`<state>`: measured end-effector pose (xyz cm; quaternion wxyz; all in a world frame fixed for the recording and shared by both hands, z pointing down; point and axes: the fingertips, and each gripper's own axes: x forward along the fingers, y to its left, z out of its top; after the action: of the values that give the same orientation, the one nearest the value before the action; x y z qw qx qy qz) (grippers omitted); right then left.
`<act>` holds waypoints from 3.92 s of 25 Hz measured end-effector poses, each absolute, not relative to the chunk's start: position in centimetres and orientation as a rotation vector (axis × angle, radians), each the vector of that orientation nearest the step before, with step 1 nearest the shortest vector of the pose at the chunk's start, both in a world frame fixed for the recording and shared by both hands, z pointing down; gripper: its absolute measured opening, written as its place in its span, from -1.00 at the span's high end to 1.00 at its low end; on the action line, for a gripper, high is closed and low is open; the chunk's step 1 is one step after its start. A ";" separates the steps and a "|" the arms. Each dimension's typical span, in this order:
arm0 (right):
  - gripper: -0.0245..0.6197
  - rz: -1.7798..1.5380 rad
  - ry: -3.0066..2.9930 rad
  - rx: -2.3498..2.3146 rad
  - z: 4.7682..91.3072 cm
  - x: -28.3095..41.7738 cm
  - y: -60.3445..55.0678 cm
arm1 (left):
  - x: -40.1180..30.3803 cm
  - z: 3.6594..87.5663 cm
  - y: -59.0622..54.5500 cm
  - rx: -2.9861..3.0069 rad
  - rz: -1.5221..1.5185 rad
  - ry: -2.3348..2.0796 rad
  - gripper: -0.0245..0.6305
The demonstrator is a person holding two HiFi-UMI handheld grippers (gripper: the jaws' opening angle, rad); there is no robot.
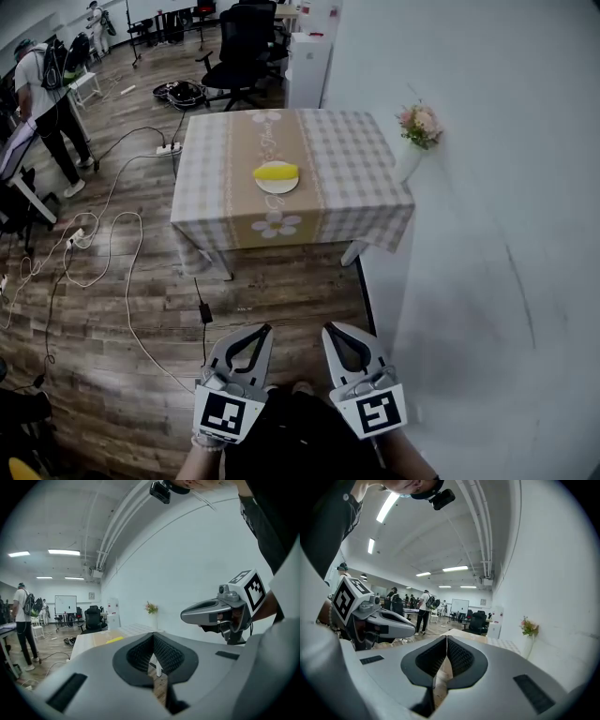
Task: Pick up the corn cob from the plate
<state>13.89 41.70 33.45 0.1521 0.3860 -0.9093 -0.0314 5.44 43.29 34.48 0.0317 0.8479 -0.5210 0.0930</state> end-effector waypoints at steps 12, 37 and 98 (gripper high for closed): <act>0.80 -0.134 -2.605 1.104 33.5 10.4 43.4 | 2.1 34.1 44.8 2.643 0.262 -1.618 0.89; 0.80 -0.144 -2.625 1.089 33.9 9.4 39.9 | 1.3 33.9 41.4 2.650 0.256 -1.636 0.89; 0.80 -0.111 -2.766 0.792 36.2 10.8 13.3 | 1.8 35.0 17.1 2.383 0.345 -1.930 0.89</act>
<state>10.81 13.28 36.22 0.1308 0.2727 -0.9524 -0.0382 1.85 17.10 35.02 0.0276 0.7720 -0.6252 0.1118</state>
